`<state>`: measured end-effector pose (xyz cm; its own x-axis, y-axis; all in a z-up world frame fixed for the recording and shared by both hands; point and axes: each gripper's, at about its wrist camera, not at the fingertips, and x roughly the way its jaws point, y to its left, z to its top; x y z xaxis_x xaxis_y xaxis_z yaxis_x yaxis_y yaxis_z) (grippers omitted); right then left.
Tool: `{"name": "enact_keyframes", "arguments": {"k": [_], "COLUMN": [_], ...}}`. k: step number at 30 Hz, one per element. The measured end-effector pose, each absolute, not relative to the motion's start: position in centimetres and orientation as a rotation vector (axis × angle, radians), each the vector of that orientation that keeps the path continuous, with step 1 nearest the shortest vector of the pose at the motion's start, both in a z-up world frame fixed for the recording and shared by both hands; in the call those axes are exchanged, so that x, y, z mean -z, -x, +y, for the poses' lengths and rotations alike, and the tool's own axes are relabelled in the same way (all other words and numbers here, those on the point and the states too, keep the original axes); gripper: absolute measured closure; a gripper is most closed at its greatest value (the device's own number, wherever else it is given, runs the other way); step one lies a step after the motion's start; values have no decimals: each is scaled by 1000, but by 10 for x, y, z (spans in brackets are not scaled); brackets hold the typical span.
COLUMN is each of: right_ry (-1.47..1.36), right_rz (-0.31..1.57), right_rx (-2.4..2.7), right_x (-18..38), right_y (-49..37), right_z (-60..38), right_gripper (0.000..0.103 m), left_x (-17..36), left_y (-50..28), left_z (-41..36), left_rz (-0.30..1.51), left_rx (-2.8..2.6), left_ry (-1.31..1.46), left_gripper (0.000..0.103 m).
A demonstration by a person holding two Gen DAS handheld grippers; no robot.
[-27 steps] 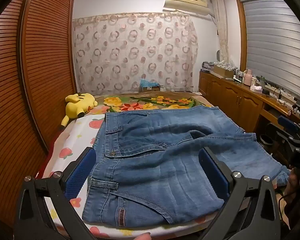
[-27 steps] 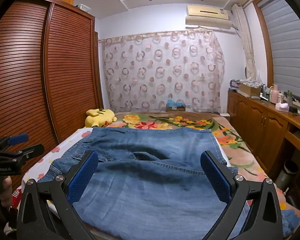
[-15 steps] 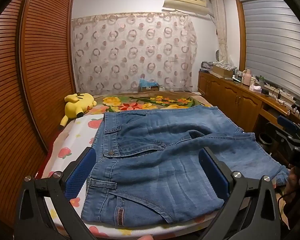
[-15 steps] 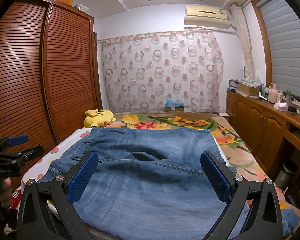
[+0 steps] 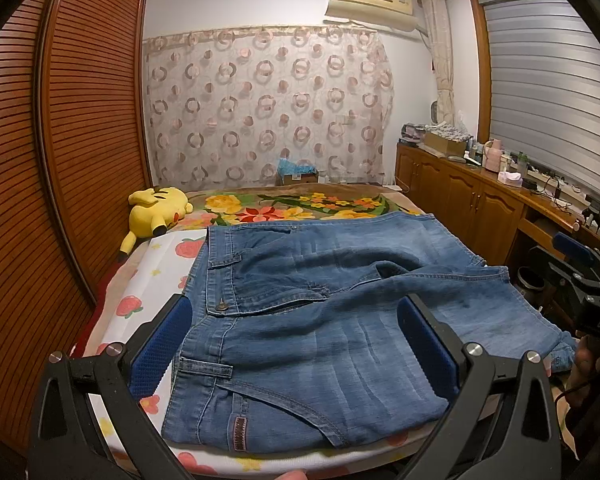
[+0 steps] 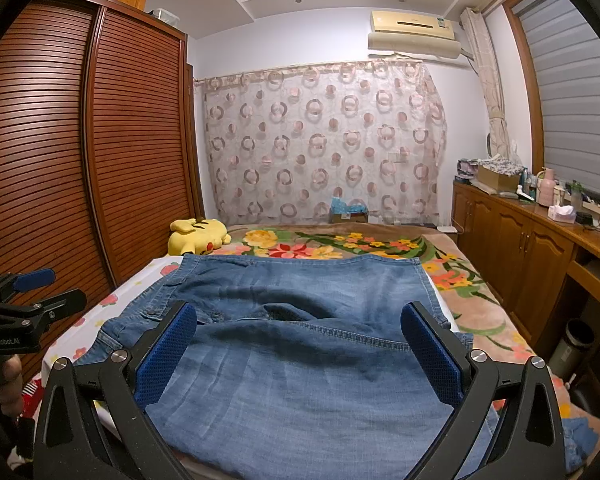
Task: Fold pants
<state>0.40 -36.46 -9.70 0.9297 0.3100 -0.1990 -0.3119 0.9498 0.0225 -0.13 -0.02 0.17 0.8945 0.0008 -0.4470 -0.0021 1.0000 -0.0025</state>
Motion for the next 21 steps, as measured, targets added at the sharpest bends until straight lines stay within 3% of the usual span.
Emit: {"name": "enact_keyframes", "arguments": {"k": [21], "right_ry": [11], "right_rz": [202], "right_rx": [-319], "right_x": [98], "right_y": [-4], "right_z": [-363], "right_gripper": [1], "left_x": [-2], "left_y": [2], "left_z": [0], "left_rz": [461], "left_rx": [-2], "left_ry": [3], "left_gripper": [0]}}
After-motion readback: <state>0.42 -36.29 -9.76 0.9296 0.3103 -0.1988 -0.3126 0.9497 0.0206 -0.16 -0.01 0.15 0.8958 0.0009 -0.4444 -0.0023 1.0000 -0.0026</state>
